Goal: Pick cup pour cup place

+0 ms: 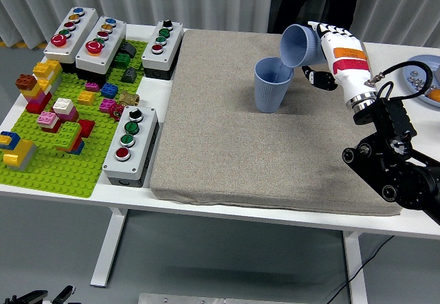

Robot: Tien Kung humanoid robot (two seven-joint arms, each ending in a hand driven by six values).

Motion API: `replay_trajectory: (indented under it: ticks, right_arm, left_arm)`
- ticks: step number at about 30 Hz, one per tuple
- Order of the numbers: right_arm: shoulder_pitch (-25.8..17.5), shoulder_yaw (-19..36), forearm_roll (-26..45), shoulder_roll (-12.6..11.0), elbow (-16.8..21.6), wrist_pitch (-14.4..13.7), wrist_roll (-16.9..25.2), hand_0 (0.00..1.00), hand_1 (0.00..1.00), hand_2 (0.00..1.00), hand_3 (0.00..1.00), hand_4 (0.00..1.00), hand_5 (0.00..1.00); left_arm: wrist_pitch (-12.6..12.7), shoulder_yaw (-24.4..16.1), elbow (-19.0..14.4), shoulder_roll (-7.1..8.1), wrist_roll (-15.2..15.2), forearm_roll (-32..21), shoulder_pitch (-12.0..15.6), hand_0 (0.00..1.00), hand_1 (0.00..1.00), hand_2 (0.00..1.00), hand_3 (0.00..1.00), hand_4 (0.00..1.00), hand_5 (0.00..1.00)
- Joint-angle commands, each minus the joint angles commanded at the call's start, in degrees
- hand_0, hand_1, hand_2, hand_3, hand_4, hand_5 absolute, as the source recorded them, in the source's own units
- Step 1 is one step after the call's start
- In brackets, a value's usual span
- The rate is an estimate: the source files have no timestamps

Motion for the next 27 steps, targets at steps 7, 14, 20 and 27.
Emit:
replay_trajectory:
  ticks: [7, 14, 20, 27]
  right_arm:
    - [0.28, -0.47, -0.52, -0.18, 0.03, 0.00, -0.10, 0.753, 0.655, 0.547, 0.586, 0.608, 0.020]
    - [0.72, -1.61, -1.23, -0.52, 0.13, 0.00, -0.51, 0.753, 0.654, 0.546, 0.585, 0.614, 0.019]
    - [1.07, -2.19, -1.93, -0.84, 0.42, 0.00, -0.79, 0.754, 0.654, 0.543, 0.584, 0.618, 0.017]
    - [1.44, -3.20, -2.97, -1.17, 0.59, 0.00, -1.52, 0.755, 0.654, 0.544, 0.582, 0.617, 0.015]
  left_arm:
    - [0.00, 0.12, 0.00, 0.00, -0.03, -0.15, -0.20, 0.763, 0.782, 0.825, 0.721, 0.508, 0.991]
    - [0.01, 0.06, 0.00, 0.00, -0.02, -0.17, -0.26, 0.763, 0.782, 0.825, 0.722, 0.508, 0.991]
    - [0.03, 0.00, 0.00, 0.02, -0.03, -0.17, -0.19, 0.763, 0.782, 0.826, 0.721, 0.508, 0.991]
    - [0.02, -0.11, 0.00, 0.05, 0.00, -0.05, -0.12, 0.763, 0.782, 0.825, 0.721, 0.508, 0.991]
